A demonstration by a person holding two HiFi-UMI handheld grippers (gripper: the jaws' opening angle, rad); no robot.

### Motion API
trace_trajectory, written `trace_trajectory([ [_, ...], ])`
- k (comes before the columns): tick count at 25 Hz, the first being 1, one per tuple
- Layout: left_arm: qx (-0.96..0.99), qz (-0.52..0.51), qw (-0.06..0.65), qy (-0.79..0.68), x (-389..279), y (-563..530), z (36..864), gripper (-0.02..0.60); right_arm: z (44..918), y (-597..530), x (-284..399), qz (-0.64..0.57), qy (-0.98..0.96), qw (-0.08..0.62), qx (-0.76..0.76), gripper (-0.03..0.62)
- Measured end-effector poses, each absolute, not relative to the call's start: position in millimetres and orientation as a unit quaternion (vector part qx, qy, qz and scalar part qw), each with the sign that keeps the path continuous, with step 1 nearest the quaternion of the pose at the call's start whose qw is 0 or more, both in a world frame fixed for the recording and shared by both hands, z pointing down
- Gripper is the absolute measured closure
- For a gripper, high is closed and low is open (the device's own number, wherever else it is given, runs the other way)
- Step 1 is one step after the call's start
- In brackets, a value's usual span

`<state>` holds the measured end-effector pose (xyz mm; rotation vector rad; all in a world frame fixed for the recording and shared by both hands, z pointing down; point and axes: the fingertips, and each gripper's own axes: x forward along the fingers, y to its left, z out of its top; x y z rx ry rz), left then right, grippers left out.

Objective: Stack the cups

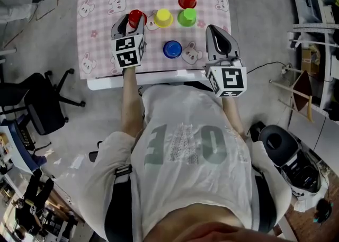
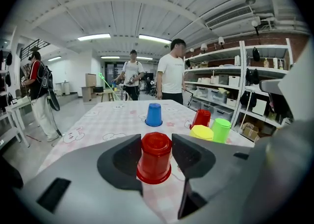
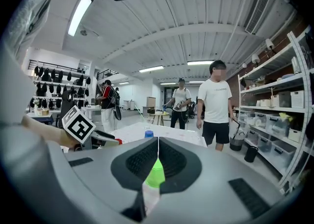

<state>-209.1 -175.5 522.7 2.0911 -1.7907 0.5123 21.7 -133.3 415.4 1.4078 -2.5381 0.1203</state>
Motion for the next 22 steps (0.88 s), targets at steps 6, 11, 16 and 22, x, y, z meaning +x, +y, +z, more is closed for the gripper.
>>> trace_trajectory([
  [6,0.742,0.109,0.151,-0.644,-203.2,-175.7,485.5,0.356,417.3,-133.7,22.0,0.047,-0.868,0.120,0.479,0.565],
  [11,0.856,0.137,0.088,-0.490,-123.2,-140.2,456.6,0.354,420.0,-133.9,16.6,0.052,-0.873,0.119,0.470,0.565],
  [16,0.917,0.184,0.078,-0.346,-75.9,-81.6,483.4,0.356,421.5,-135.7,12.8,0.054,-0.877,0.118,0.462,0.565],
  [22,0.926,0.223,0.091,-0.292,-60.4,-62.9,509.6,0.348,424.1,-137.5,12.9,0.056,-0.879,0.121,0.458,0.565],
])
